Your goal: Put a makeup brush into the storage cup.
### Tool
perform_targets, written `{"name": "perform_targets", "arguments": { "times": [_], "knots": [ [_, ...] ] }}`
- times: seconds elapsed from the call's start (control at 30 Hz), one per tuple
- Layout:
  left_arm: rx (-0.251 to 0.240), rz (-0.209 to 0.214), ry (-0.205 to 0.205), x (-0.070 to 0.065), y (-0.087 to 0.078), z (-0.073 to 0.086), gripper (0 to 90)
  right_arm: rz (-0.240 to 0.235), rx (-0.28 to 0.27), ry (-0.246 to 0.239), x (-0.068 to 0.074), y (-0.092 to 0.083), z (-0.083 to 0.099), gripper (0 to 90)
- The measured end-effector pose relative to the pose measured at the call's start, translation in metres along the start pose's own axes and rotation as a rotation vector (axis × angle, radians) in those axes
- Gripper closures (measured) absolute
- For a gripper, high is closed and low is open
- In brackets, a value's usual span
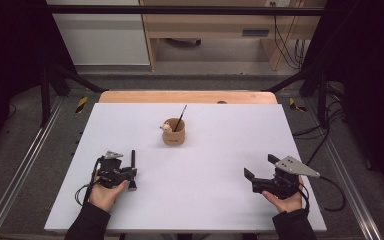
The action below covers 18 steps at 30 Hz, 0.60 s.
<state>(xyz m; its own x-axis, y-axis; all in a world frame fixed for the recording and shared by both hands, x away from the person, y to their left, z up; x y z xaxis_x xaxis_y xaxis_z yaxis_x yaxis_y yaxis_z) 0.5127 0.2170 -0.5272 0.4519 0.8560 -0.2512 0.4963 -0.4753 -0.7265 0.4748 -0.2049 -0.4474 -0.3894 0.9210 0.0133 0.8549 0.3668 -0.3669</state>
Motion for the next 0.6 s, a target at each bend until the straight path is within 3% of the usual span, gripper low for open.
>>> {"name": "perform_targets", "arguments": {
  "times": [0.37, 0.6],
  "knots": [
    [0.007, -0.005, 0.012, -0.0017, -0.0013, 0.0, 73.9, -0.002, 0.004, -0.001, 0.0002, 0.0001, 0.0004, 4.2],
    [0.027, -0.017, 0.056, -0.0011, -0.0034, 0.0006, 76.4, -0.003, 0.004, 0.0, 0.0003, 0.0002, 0.0006, 4.2]
  ]
}}
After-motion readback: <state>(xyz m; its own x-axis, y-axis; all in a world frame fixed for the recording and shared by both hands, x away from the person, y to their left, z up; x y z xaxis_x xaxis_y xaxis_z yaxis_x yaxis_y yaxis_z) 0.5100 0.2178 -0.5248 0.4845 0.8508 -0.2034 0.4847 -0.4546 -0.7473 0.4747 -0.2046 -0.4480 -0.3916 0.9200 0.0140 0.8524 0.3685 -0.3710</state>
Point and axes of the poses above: each handheld gripper's, and its own axes: y roughly forward along the jaws, z roughly out of its underside, x roughly to its left, the point moved 8 cm from there along y, roughly forward along the jaws, and after that the axes turned 7 degrees about z, right-handed, at the moved point
